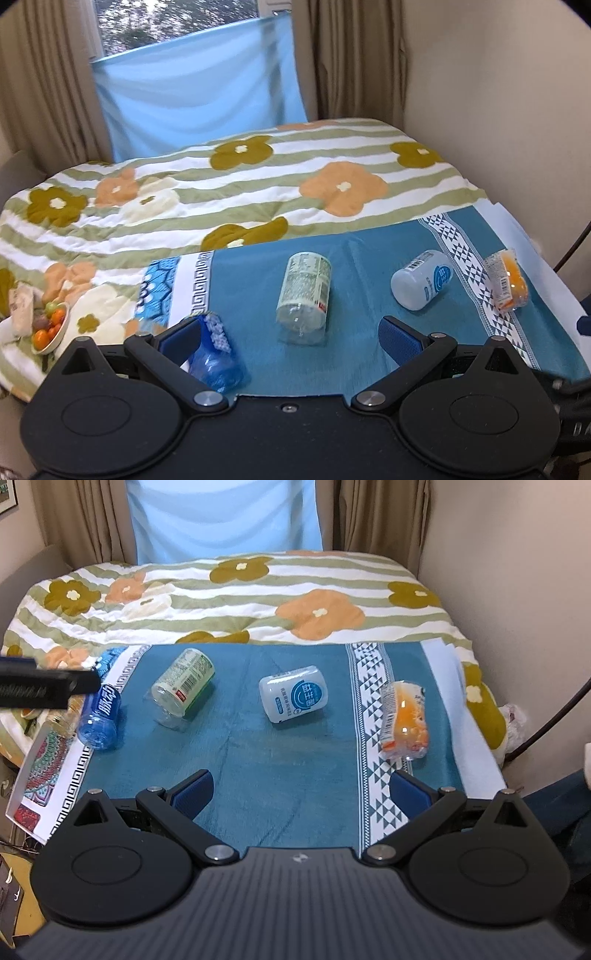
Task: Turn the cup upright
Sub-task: 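Move the left gripper to the lying labeled cup and close on it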
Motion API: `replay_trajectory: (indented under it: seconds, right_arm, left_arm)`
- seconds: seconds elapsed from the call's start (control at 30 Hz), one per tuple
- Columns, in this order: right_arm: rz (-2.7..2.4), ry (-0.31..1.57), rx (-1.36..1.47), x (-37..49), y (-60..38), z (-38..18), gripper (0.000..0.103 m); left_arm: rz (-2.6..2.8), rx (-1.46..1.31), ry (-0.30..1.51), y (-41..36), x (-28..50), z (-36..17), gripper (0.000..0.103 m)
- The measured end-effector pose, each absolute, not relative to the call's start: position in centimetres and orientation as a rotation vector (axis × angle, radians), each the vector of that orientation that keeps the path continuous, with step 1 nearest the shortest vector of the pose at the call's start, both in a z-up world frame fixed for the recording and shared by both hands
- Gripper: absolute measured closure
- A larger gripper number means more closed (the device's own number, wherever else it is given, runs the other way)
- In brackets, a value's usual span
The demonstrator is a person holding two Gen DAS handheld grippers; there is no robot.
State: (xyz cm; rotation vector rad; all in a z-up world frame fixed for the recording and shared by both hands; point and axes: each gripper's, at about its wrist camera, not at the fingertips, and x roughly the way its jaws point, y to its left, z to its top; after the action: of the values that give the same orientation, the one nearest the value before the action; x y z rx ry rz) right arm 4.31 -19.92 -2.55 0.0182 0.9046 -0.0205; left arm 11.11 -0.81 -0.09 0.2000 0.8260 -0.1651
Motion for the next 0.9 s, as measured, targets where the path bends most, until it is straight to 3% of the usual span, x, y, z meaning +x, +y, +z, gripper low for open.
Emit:
replay_trajectory:
  seconds: [0.53,0.9]
  right_arm:
    - [-0.036,0.986,0.050,9.6,-19.0,-7.9,0.000]
    - [-0.029,1.035,0.076,11.8,-18.6,-11.0,0.000]
  left_arm:
    - [-0.277,0.303,1.020,-3.1,23.7,-7.4,0.000]
    - [-0.321,0.343,1.174,-3.4,28.3,-12.3,0.002]
